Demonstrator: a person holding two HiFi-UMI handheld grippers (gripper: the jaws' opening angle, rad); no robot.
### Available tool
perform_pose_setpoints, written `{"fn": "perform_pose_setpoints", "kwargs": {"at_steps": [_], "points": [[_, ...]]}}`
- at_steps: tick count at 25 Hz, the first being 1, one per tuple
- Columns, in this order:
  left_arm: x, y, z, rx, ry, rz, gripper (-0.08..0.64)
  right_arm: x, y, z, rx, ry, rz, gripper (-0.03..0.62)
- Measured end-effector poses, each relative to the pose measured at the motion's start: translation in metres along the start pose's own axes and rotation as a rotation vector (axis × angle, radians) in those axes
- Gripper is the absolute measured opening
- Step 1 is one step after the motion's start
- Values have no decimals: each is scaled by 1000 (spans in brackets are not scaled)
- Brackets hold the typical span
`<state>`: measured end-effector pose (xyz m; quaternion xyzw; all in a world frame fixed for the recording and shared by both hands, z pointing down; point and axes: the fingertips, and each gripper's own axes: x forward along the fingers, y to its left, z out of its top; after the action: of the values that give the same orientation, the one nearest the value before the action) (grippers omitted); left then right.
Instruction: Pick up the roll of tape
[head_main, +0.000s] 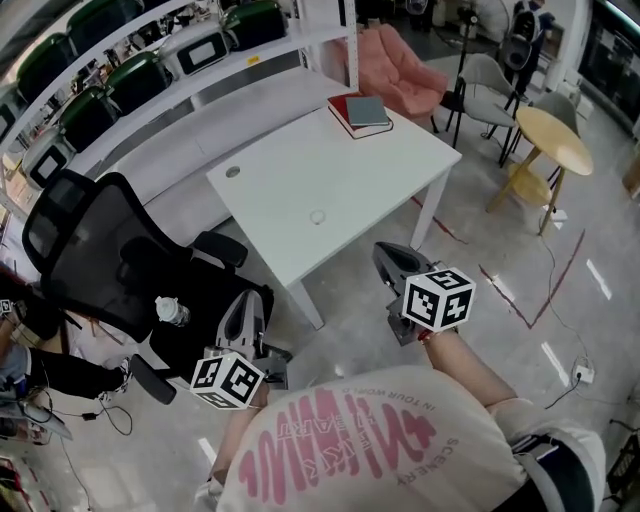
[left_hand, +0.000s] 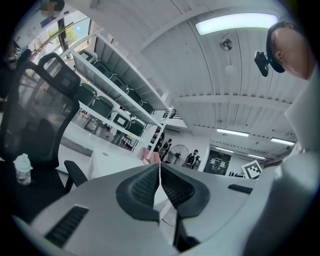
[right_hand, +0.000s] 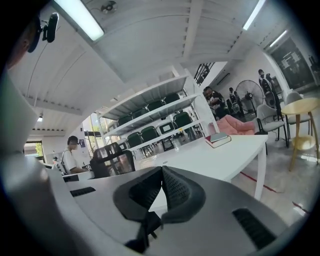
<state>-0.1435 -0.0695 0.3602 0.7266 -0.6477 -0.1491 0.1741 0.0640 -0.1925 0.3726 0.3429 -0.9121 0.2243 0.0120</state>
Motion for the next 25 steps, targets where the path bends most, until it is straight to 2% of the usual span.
{"fn": "perform_pose_setpoints", "kwargs": {"at_steps": [5,10,18,25], "points": [[14,25,-14,-25,35,38,29,21,-13,-23,28,56,-6,14],[50,43,-20,-33,74,33,29,52,-34,-29,59,88,-24,14],[122,103,-6,-39,124,31,29,135,-56,-24,98,120,-51,14],[187,160,18,-53,143,46,29,223,-73,-1,124,131,-42,15]]}}
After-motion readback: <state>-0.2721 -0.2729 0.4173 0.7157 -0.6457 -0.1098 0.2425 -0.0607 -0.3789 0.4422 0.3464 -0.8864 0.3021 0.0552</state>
